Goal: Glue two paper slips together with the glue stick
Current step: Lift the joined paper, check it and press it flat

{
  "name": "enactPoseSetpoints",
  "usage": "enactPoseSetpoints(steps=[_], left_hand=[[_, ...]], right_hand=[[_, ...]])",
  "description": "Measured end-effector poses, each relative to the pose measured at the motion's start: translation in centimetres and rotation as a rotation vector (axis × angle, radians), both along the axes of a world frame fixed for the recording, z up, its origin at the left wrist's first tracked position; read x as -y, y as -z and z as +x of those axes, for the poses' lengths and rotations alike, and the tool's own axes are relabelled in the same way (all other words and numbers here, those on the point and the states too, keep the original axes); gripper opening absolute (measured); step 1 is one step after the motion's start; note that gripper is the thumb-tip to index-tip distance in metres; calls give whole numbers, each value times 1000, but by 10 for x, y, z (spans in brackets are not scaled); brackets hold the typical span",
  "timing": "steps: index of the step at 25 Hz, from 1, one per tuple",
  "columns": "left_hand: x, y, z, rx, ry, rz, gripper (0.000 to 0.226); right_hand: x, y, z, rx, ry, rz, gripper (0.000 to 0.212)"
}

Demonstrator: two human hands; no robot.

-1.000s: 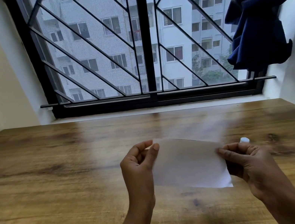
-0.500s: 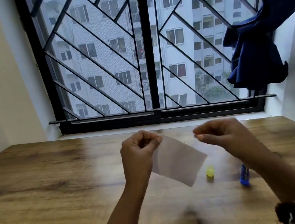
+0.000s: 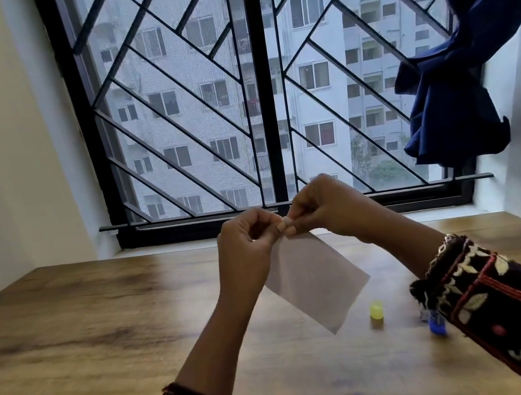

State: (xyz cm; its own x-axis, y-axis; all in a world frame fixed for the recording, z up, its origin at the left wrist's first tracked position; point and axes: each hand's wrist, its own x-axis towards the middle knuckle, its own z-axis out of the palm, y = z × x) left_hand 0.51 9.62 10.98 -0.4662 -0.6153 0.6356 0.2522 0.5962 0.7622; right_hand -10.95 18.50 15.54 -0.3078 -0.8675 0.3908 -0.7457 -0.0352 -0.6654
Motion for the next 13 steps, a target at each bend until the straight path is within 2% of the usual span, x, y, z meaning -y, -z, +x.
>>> enactPoseSetpoints(steps=[6, 13], left_hand=[[1, -7, 0, -56, -79, 9, 30], [18, -10, 8, -211, -82, 214, 32]], right_hand=[[3, -4, -4, -42, 22, 7, 15], [-8, 12, -33, 19, 86, 82, 9]])
